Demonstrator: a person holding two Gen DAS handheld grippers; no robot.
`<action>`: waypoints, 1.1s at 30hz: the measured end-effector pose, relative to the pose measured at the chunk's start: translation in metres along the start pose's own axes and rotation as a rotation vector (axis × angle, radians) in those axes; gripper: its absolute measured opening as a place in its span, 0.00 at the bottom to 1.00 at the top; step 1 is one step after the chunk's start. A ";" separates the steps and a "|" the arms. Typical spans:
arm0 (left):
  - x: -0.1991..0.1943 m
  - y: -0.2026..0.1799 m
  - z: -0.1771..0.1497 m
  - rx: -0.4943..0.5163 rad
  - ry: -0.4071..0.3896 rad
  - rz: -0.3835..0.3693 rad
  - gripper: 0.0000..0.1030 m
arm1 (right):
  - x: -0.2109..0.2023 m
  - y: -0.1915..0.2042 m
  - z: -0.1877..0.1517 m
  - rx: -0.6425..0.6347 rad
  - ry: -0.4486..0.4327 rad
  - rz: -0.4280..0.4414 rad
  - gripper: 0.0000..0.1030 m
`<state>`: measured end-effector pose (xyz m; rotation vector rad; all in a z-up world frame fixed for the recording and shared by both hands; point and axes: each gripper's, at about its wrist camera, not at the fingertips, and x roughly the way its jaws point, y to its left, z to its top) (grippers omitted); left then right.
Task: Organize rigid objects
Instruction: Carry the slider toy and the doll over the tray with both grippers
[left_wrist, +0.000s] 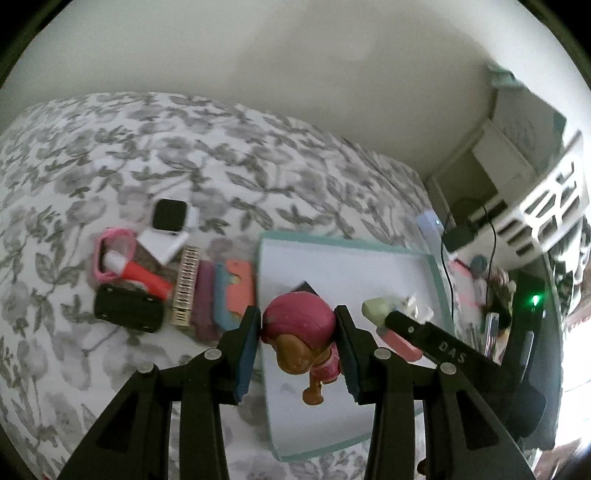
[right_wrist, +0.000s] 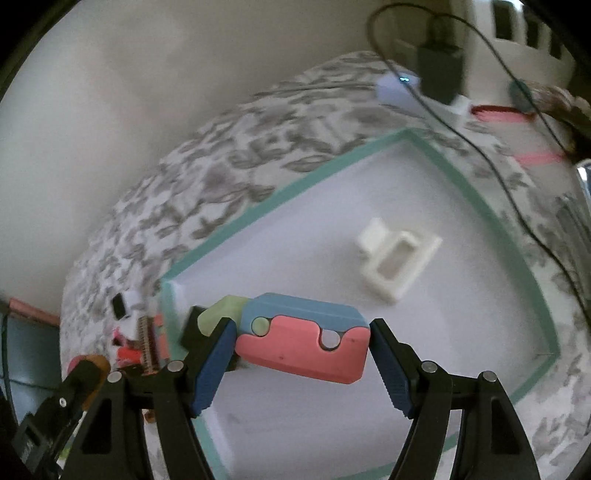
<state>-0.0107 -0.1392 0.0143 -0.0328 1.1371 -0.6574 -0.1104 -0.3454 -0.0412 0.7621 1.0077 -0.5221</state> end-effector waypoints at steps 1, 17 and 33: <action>0.002 -0.004 -0.001 0.013 0.006 0.001 0.41 | 0.000 -0.003 0.001 0.003 -0.001 -0.013 0.74; 0.051 -0.036 -0.025 0.142 0.138 0.079 0.41 | 0.012 -0.016 0.000 -0.004 0.037 -0.100 0.74; 0.076 -0.024 -0.033 0.114 0.232 0.125 0.41 | 0.028 -0.011 -0.005 -0.061 0.080 -0.158 0.74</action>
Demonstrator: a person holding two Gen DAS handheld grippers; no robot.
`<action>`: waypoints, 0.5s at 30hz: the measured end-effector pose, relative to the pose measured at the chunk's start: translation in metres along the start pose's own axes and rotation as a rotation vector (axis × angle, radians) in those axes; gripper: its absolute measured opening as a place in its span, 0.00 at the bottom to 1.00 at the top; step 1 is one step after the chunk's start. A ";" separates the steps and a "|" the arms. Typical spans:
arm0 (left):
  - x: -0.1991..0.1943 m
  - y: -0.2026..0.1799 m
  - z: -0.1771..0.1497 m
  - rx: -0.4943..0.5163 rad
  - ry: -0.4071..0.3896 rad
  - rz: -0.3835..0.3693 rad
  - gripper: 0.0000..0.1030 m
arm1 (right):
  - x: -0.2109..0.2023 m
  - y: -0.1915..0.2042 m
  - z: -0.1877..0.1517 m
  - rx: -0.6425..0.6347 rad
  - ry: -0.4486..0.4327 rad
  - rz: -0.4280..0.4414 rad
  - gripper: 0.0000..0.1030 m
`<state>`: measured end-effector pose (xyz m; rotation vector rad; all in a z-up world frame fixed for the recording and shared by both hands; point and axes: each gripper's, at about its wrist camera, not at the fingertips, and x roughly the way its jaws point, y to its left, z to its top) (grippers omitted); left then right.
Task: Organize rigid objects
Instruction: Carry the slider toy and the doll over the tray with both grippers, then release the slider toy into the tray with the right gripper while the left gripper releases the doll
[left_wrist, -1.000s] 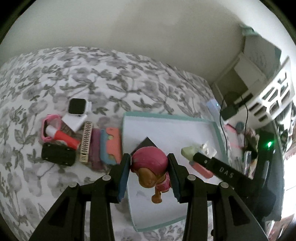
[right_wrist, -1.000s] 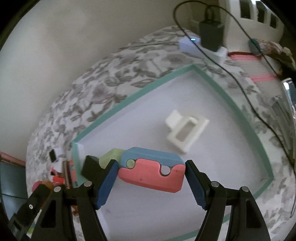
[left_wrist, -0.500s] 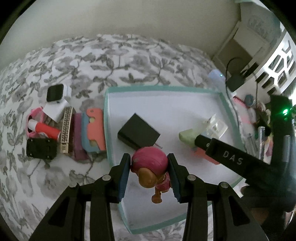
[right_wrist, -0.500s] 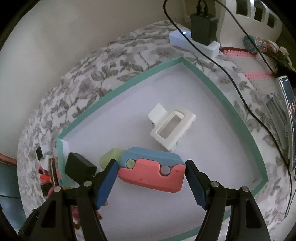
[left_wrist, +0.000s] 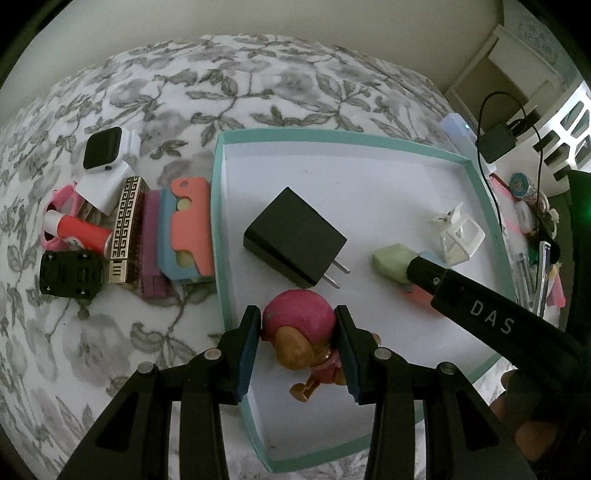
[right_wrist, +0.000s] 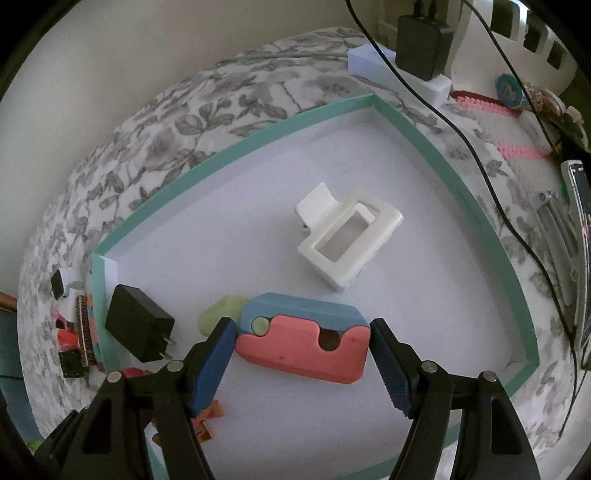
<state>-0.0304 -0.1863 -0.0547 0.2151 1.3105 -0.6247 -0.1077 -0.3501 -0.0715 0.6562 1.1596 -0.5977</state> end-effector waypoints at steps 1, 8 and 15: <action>0.000 0.000 0.000 0.000 0.001 -0.001 0.41 | 0.000 0.000 0.000 -0.002 0.000 -0.002 0.74; 0.001 0.000 0.000 0.004 0.011 0.004 0.41 | 0.001 0.001 0.000 0.005 0.009 0.008 0.75; -0.003 -0.003 0.005 0.004 0.003 -0.008 0.42 | -0.001 0.002 0.000 0.007 -0.002 0.030 0.79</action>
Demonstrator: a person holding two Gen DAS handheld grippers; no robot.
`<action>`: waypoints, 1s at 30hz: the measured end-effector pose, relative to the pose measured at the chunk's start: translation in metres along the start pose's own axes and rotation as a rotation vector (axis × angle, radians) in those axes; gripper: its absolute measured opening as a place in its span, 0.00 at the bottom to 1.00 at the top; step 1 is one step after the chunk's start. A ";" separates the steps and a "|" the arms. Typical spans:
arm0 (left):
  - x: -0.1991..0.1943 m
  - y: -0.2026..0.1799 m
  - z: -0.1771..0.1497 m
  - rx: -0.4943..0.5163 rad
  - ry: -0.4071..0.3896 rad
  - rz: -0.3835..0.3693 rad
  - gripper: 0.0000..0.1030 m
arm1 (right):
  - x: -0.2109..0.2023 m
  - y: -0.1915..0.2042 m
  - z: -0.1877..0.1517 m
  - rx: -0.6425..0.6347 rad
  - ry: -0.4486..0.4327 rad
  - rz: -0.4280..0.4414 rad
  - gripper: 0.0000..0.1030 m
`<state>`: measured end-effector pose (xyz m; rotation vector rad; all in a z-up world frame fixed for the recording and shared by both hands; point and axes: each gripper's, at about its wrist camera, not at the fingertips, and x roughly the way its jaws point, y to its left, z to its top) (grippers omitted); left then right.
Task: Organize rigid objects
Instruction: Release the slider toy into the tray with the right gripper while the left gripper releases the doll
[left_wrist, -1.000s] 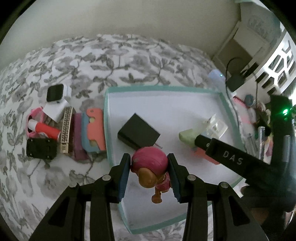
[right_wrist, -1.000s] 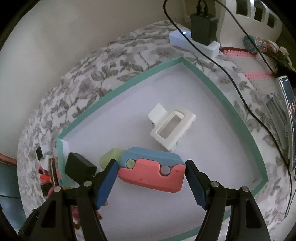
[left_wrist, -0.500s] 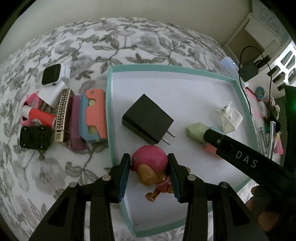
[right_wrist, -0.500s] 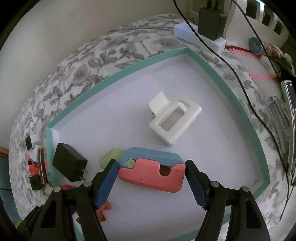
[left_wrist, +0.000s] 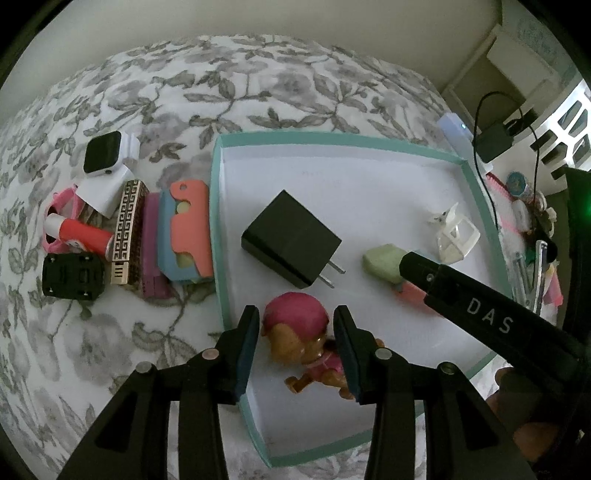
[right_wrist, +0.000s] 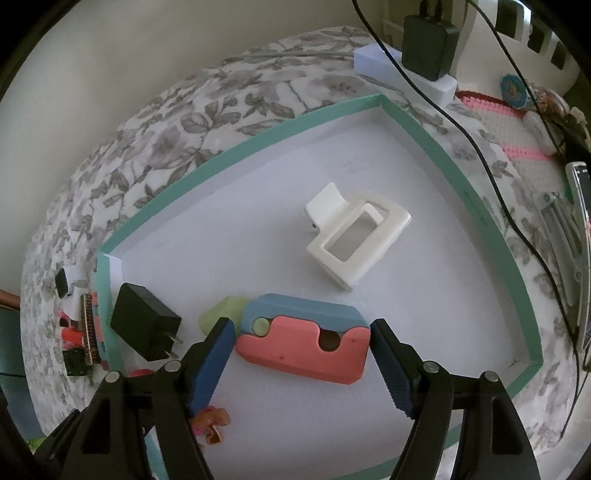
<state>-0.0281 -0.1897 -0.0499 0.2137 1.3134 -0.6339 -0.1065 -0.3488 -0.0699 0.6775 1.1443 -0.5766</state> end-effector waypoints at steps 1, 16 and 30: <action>-0.003 0.001 0.001 -0.003 -0.006 -0.005 0.42 | -0.002 0.000 0.000 0.000 -0.007 0.001 0.79; -0.037 0.047 0.010 -0.138 -0.108 0.079 0.45 | -0.021 0.018 0.001 -0.069 -0.082 0.008 0.79; -0.041 0.073 0.011 -0.193 -0.140 0.180 0.78 | -0.021 0.036 -0.004 -0.143 -0.116 0.004 1.00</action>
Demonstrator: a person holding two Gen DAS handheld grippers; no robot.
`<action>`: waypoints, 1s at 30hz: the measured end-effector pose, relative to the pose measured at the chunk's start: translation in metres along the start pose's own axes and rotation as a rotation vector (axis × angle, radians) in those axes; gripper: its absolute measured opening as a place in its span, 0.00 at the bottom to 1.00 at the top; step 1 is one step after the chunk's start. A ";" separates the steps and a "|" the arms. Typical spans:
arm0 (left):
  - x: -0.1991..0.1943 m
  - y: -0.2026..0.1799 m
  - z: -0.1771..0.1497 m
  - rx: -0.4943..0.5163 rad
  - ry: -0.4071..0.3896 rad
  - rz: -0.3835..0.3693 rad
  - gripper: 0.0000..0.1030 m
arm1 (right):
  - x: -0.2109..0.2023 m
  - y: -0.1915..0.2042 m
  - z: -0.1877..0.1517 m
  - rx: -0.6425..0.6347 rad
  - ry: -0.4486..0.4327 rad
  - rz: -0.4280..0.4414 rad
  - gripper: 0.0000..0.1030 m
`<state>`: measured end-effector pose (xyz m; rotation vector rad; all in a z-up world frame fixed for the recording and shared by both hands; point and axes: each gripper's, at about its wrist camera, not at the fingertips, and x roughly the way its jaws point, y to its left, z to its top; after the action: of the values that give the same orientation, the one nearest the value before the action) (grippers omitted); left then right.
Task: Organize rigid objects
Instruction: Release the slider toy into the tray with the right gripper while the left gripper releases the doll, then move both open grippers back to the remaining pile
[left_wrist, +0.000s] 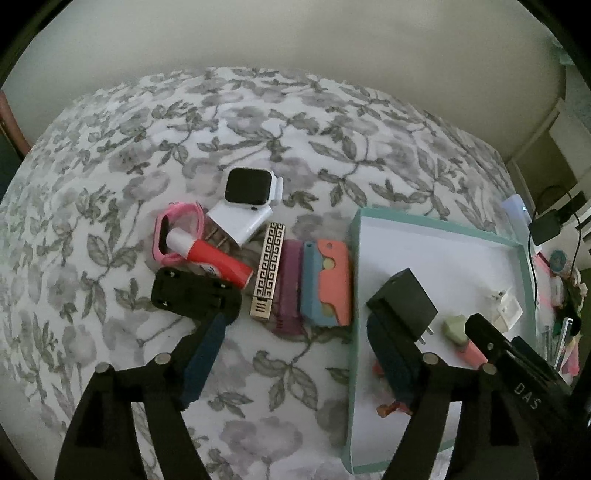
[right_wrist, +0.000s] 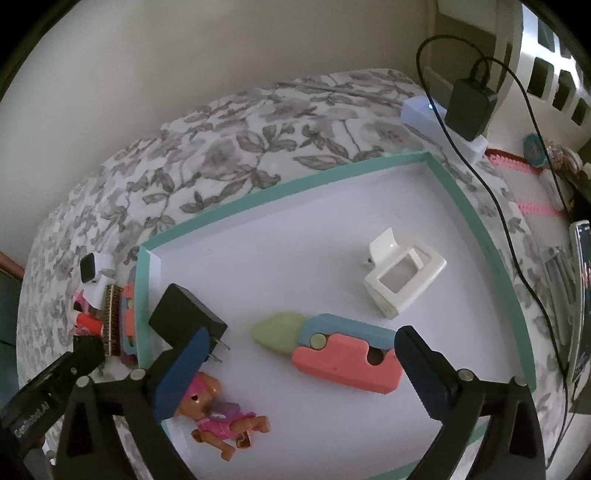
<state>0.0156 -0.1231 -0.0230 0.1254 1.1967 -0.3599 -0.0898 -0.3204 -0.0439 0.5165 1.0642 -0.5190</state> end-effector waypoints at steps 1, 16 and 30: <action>-0.001 0.000 0.000 0.005 -0.010 0.006 0.79 | 0.000 0.000 0.000 -0.002 -0.002 -0.001 1.00; -0.007 0.033 0.009 -0.096 -0.050 0.040 0.95 | -0.004 0.006 0.000 -0.019 -0.047 0.007 1.00; -0.031 0.124 0.018 -0.272 -0.126 0.167 0.95 | -0.009 0.066 -0.012 -0.158 -0.069 0.152 1.00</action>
<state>0.0639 -0.0054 0.0003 -0.0335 1.0912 -0.0558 -0.0601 -0.2613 -0.0311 0.4328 0.9825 -0.3141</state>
